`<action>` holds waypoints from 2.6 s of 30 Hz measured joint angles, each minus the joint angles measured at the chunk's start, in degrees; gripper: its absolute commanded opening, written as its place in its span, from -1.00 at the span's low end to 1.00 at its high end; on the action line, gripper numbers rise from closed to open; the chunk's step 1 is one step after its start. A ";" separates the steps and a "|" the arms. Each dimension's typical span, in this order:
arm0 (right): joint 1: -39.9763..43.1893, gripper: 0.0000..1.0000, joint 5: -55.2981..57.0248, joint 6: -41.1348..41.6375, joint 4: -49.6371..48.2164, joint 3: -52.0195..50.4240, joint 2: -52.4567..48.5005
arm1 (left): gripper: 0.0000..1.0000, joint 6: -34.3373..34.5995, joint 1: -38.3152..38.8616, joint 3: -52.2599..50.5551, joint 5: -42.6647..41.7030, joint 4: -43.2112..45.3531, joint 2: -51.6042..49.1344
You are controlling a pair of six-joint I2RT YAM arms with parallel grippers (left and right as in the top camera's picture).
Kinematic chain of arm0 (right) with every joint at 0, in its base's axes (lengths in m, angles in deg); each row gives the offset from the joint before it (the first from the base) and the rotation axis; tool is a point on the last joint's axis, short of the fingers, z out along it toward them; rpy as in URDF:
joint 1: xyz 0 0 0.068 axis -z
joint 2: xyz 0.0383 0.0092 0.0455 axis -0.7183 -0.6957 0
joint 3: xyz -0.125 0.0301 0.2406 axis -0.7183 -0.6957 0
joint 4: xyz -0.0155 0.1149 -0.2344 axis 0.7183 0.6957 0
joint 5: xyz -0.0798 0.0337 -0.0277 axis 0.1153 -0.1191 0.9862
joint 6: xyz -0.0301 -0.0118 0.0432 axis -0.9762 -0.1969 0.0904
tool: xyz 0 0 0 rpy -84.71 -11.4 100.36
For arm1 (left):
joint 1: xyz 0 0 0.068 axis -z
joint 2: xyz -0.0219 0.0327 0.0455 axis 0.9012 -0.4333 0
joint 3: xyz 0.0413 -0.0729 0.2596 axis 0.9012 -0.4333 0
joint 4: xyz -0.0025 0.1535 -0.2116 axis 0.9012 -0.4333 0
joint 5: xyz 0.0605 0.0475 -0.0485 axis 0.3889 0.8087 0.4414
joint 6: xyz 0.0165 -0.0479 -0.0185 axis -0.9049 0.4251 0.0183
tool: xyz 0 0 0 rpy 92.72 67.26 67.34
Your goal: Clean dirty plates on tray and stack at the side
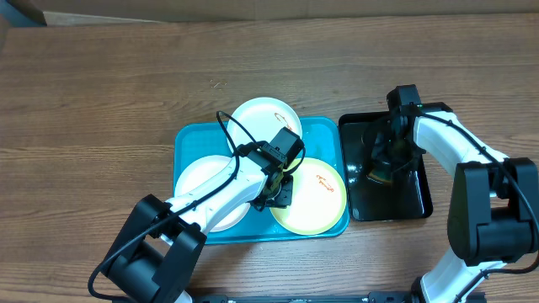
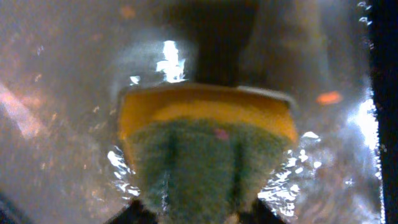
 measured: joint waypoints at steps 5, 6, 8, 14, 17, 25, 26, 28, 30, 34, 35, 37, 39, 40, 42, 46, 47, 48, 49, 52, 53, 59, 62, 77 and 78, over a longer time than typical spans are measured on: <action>-0.02 -0.92 -2.36 -1.79 -0.15 -0.02 0.00 | -0.26 0.00 0.00 0.00 0.15 0.20 -0.07; -0.02 -0.92 -2.60 -1.81 -0.20 -0.02 0.00 | -0.23 0.02 0.00 0.00 0.17 0.24 -0.20; -0.02 -0.92 -2.99 -2.01 -0.20 -0.02 0.00 | -0.19 0.02 0.00 0.00 0.20 0.44 -0.68; -0.02 -0.92 -3.39 -2.34 -0.26 -0.02 0.00 | -0.34 0.02 -0.04 0.02 0.15 0.15 -1.44; -0.02 -0.92 -3.39 -2.84 -0.15 -0.02 0.00 | -0.60 -0.09 -0.46 0.13 0.15 -1.11 -1.44; -0.02 -0.92 -3.39 -3.26 5.97 3.56 -0.07 | -0.92 -1.51 -3.56 1.03 -0.02 -2.23 -1.44; -0.02 -0.92 -3.39 -3.30 6.29 4.33 -0.07 | -0.91 -1.53 -3.82 1.09 -0.02 -2.21 -1.44; 0.00 -0.88 -3.30 -3.30 6.58 5.46 -0.07 | -0.57 -1.70 -4.17 1.09 -0.02 -2.25 -1.44; -0.02 -0.69 -2.97 -3.28 6.78 5.81 -0.07 | -0.36 -2.01 -4.17 1.09 0.04 -2.32 -1.44; -0.04 -0.49 -2.64 -3.15 6.97 5.70 -0.07 | -0.26 -1.95 -4.17 1.09 -0.02 -2.40 -1.44; -0.04 -0.47 -2.56 -3.19 6.47 5.60 -0.07 | -0.26 -1.92 -4.17 1.09 -0.02 -2.40 -1.44; -0.17 -0.45 -2.27 -3.23 4.83 4.79 -0.07 | -0.34 -1.92 -4.17 1.09 -0.02 -2.38 -1.44; -0.24 -0.46 -2.19 -3.26 3.06 3.39 -0.07 | -0.40 -1.92 -4.17 1.11 -0.04 -2.40 -1.44; -0.26 -0.45 -2.12 -3.28 2.03 2.51 -0.07 | -0.40 -1.95 -4.17 1.11 -0.04 -2.40 -1.44; -0.39 -0.45 -2.03 -3.28 0.92 1.20 -0.07 | -0.20 -1.92 -4.17 1.11 -0.02 -2.45 -1.44; -0.44 -0.32 -1.88 -3.23 0.26 0.37 -0.07 | -0.17 -1.95 -4.17 1.11 -0.02 -2.93 -1.44; -0.44 -0.29 -1.84 -3.23 0.22 0.37 -0.07 | -0.17 -1.95 -4.17 1.11 -0.02 -3.04 -1.44; -0.44 -0.29 -1.79 -3.28 0.20 0.35 -0.07 | -0.19 -1.95 -4.17 1.11 -0.02 -3.06 -1.44; -0.44 -0.26 -1.70 -3.30 0.13 0.35 -0.07 | -0.19 -1.95 -4.17 1.11 -0.02 -3.04 -1.44; -0.44 -0.21 -1.66 -3.30 0.09 0.31 -0.07 | -0.19 -1.95 -4.17 1.07 -0.04 -2.49 -1.44; -0.44 -0.21 -1.66 -3.32 0.09 0.31 -0.07 | -0.19 -1.95 -4.17 1.07 -0.04 -2.23 -1.44; -0.44 -0.14 -1.64 -3.28 -0.26 0.20 -0.07 | -0.53 -1.77 -4.17 0.94 -0.13 -2.14 -1.46; -0.44 -0.14 -1.51 -3.30 -1.01 -0.31 -0.07 | -0.74 -2.01 -4.17 0.94 -0.33 -2.14 -1.46; -0.42 -0.93 -1.27 -6.05 14.82 10.10 -0.37 | -0.60 -4.15 -5.22 0.90 -0.66 -3.37 -1.46; -0.42 -0.93 -1.27 -6.16 14.78 10.88 -0.37 | -0.60 -4.22 -5.31 0.90 -0.68 -3.41 -1.49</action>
